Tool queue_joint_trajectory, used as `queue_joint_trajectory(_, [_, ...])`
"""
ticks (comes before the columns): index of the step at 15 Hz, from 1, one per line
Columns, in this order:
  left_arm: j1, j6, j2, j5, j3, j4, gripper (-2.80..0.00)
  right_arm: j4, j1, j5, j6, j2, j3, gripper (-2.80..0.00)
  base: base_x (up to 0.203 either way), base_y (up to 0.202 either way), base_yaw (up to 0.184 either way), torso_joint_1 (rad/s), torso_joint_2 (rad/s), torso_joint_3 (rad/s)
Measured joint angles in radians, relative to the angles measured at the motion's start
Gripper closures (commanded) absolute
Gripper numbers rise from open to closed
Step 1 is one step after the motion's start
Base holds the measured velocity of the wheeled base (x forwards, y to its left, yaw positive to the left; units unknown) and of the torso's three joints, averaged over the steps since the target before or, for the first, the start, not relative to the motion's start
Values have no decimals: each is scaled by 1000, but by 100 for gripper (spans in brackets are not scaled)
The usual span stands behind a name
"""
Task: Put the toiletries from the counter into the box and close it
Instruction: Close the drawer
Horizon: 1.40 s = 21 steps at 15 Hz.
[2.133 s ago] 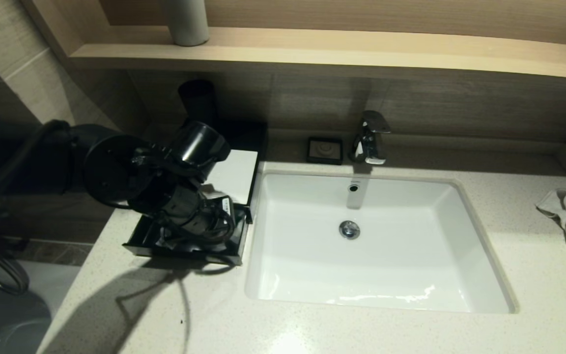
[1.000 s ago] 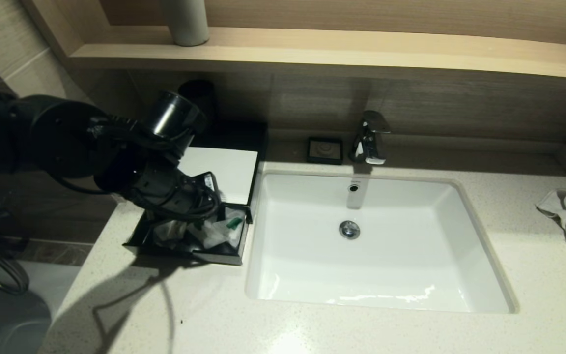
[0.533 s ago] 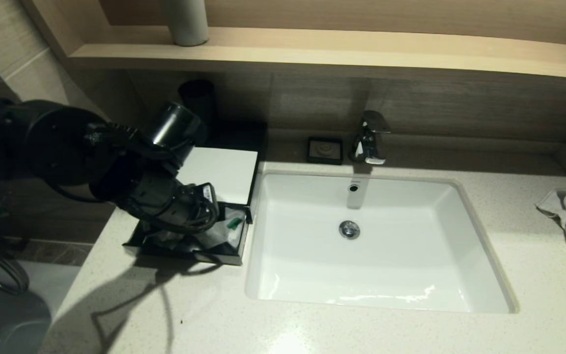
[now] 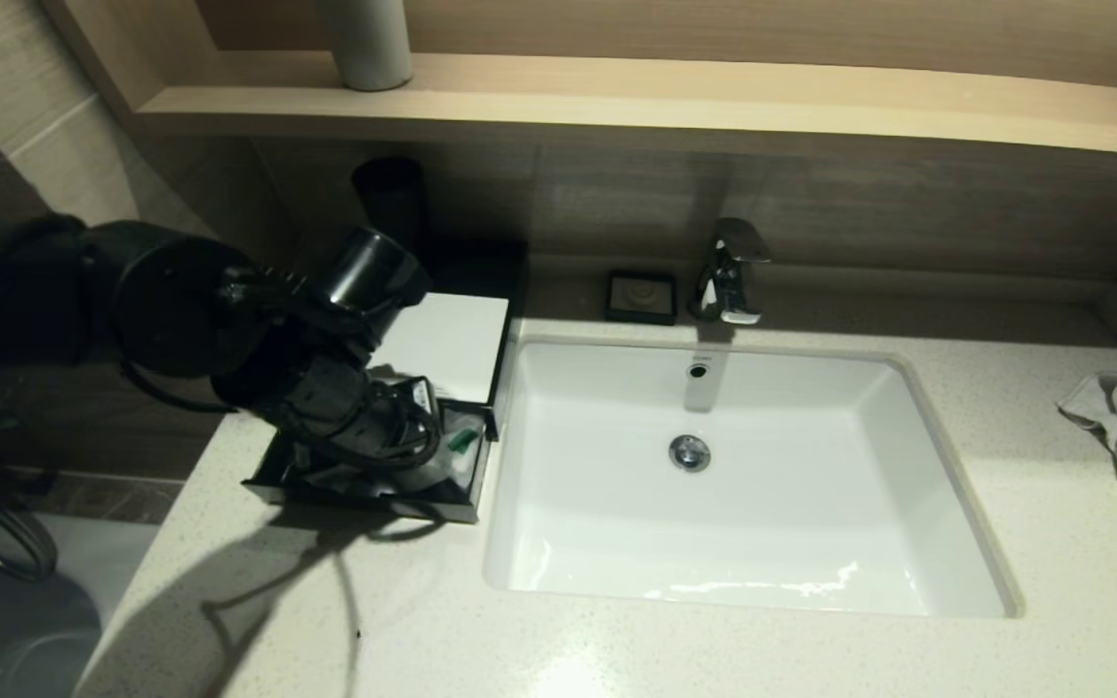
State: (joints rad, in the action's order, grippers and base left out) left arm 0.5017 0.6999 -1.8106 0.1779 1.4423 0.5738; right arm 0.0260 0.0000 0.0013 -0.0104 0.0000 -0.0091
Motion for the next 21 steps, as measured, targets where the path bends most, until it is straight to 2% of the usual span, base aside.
queue_joint_trajectory(8, [-1, 12, -36, 2, 3, -4, 0, 0, 0, 0, 0, 0, 0, 0, 0, 0, 0, 0, 0, 0])
queue_joint_trajectory(13, [-1, 12, 2, -1, 37, -10, 0, 0, 0, 0, 0, 0, 0, 0, 0, 0, 0, 0, 0, 0])
queue_joint_trajectory(21, [45, 8, -12, -5, 104, -11, 0, 0, 0, 0, 0, 0, 0, 0, 0, 0, 0, 0, 0, 0])
